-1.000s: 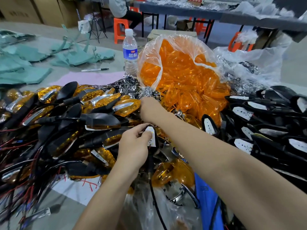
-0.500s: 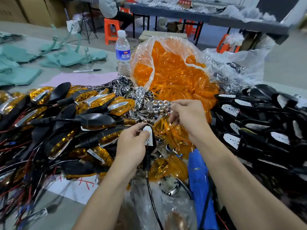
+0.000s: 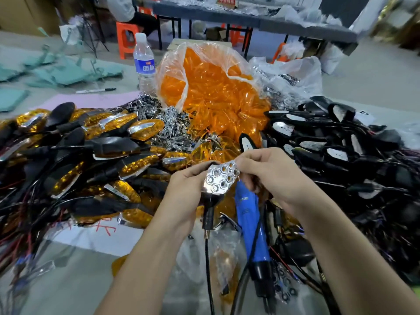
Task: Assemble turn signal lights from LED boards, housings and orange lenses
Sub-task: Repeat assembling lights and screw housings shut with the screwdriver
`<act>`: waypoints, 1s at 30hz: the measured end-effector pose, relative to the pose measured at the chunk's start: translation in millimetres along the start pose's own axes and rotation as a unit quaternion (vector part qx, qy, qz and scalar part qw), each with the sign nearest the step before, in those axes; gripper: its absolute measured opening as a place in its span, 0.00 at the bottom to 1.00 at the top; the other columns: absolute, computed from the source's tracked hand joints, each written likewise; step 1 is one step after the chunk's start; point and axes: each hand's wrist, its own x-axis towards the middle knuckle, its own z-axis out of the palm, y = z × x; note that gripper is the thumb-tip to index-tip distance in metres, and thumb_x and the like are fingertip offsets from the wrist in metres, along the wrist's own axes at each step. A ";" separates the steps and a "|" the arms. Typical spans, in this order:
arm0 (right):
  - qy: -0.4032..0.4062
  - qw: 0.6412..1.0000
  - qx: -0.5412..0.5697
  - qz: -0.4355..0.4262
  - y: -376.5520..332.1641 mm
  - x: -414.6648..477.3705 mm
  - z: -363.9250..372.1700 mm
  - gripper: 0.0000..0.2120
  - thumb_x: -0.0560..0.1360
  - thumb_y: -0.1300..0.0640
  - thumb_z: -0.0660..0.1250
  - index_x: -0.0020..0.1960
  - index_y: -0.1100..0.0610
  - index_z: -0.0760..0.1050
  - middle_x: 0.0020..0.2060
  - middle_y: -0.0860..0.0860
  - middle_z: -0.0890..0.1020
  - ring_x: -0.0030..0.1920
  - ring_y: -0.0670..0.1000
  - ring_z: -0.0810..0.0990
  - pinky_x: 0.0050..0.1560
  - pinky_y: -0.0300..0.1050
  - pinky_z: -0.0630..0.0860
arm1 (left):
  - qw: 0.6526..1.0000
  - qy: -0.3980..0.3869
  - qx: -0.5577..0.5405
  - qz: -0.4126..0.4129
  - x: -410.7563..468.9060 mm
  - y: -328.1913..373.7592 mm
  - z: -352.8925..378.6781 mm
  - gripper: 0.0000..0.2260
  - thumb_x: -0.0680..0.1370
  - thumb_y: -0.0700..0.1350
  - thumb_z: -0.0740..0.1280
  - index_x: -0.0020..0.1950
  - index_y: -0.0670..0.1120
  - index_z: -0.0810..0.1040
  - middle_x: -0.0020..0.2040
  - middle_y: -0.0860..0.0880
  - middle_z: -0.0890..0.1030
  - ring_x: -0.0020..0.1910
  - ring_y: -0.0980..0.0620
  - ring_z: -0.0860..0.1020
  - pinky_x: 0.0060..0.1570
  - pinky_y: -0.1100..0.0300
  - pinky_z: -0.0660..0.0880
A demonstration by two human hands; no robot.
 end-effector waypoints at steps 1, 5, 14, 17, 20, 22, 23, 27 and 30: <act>0.004 1.000 -0.012 0.002 -0.6 -2.5 -1.5 0.12 0.82 0.61 0.66 0.42 0.61 0.83 0.25 0.53 0.78 0.25 0.46 0.73 0.28 0.34 0.70 | 1.000 0.001 -0.001 -0.003 -2.2 0.2 1.6 0.11 0.81 0.39 0.71 0.44 0.50 0.90 0.44 0.43 0.88 0.35 0.50 0.82 0.34 0.56 0.81; 0.014 0.997 -0.081 -0.009 -4.4 -11.6 -2.8 0.11 0.82 0.60 0.66 0.43 0.58 0.84 0.26 0.51 0.80 0.28 0.48 0.75 0.31 0.36 0.72 | 1.000 0.002 -0.001 -0.030 -10.9 2.6 2.3 0.09 0.81 0.37 0.70 0.46 0.44 0.89 0.47 0.40 0.88 0.40 0.46 0.83 0.34 0.55 0.81; 0.007 0.963 -0.260 -0.066 -14.7 -29.4 11.2 0.10 0.79 0.53 0.69 0.39 0.49 0.84 0.29 0.47 0.84 0.32 0.51 0.84 0.35 0.45 0.81 | 0.998 0.012 0.030 -0.045 -22.3 3.8 0.7 0.12 0.79 0.35 0.70 0.43 0.46 0.90 0.40 0.42 0.87 0.36 0.46 0.83 0.38 0.50 0.81; 0.026 0.968 -0.234 -0.086 -10.8 -32.7 21.0 0.07 0.77 0.56 0.71 0.40 0.49 0.84 0.28 0.48 0.83 0.25 0.43 0.76 0.27 0.34 0.71 | 0.998 0.026 0.043 -0.026 -25.0 -0.5 3.9 0.17 0.80 0.36 0.69 0.38 0.52 0.90 0.39 0.45 0.88 0.37 0.50 0.85 0.35 0.55 0.82; 0.016 0.970 -0.224 -0.090 -2.6 -32.9 26.4 0.05 0.75 0.56 0.74 0.44 0.46 0.82 0.30 0.51 0.83 0.28 0.51 0.78 0.31 0.41 0.76 | 0.998 0.044 0.050 -0.007 -25.1 -4.9 5.6 0.20 0.81 0.37 0.69 0.36 0.56 0.89 0.44 0.47 0.89 0.47 0.49 0.87 0.43 0.57 0.81; 0.018 0.981 -0.178 -0.076 2.3 -31.2 26.3 0.06 0.75 0.57 0.75 0.44 0.46 0.83 0.30 0.52 0.83 0.30 0.55 0.79 0.36 0.47 0.79 | 0.998 0.037 0.047 -0.008 -25.3 -5.1 5.5 0.19 0.81 0.37 0.69 0.38 0.56 0.90 0.44 0.47 0.89 0.46 0.50 0.87 0.43 0.58 0.80; 0.013 0.986 -0.151 -0.066 3.9 -30.5 25.7 0.07 0.76 0.58 0.74 0.44 0.46 0.83 0.30 0.53 0.83 0.30 0.56 0.80 0.37 0.49 0.79 | 0.999 0.028 0.039 -0.014 -25.0 -4.8 5.2 0.17 0.81 0.37 0.69 0.40 0.54 0.90 0.44 0.45 0.89 0.45 0.49 0.88 0.43 0.57 0.80; -0.026 0.988 -0.151 -0.030 9.6 -29.3 22.9 0.07 0.77 0.59 0.74 0.48 0.46 0.82 0.27 0.53 0.81 0.30 0.47 0.82 0.41 0.48 0.81 | 0.999 0.009 0.015 -0.040 -23.2 -8.1 4.3 0.18 0.81 0.34 0.66 0.40 0.50 0.90 0.45 0.40 0.88 0.42 0.46 0.88 0.37 0.57 0.82; -0.027 0.984 -0.174 -0.014 9.7 -27.5 21.8 0.07 0.76 0.57 0.75 0.47 0.46 0.81 0.21 0.45 0.72 0.27 0.45 0.76 0.40 0.45 0.82 | 0.999 0.004 0.021 -0.046 -22.3 -11.2 3.4 0.18 0.82 0.34 0.66 0.42 0.51 0.90 0.47 0.42 0.89 0.46 0.46 0.88 0.41 0.56 0.82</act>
